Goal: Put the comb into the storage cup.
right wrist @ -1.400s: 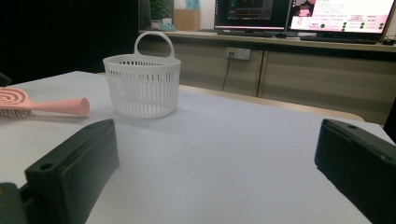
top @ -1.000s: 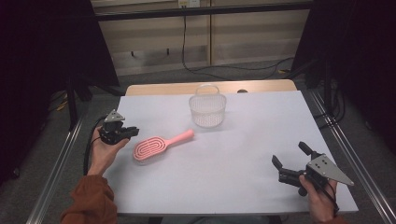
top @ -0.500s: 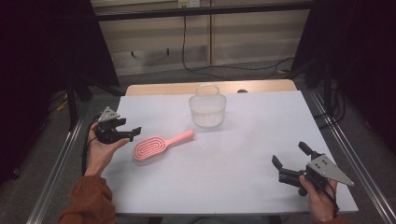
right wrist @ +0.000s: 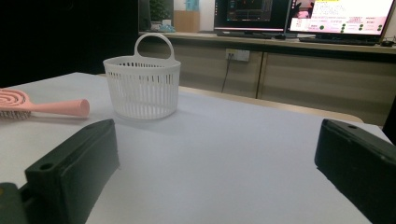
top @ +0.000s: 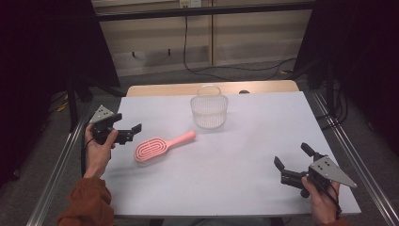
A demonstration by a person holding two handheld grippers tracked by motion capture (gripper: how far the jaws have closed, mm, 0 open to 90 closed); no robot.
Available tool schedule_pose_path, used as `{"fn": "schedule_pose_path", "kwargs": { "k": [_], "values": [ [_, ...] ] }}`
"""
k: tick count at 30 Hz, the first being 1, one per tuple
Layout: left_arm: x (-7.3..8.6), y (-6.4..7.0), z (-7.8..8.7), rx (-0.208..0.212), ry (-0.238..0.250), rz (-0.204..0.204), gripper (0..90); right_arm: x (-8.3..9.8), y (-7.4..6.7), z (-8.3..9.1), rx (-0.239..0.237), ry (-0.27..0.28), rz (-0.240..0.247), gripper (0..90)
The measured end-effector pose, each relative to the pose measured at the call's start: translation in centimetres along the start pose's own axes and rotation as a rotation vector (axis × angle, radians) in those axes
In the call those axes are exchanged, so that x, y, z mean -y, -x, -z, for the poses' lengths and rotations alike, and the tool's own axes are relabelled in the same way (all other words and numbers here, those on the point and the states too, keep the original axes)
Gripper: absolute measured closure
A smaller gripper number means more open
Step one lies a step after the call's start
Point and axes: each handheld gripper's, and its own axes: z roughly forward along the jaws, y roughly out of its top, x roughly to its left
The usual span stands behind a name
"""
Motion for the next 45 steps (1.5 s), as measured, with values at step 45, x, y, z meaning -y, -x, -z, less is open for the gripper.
{"fn": "schedule_pose_path", "kwargs": {
  "k": [45],
  "values": [
    [-0.6, 4.6, -3.2, 0.338, -0.163, -0.164, 4.2, 0.0, 0.0, -0.1, 0.002, -0.005, 0.002, 0.0]
  ]
}}
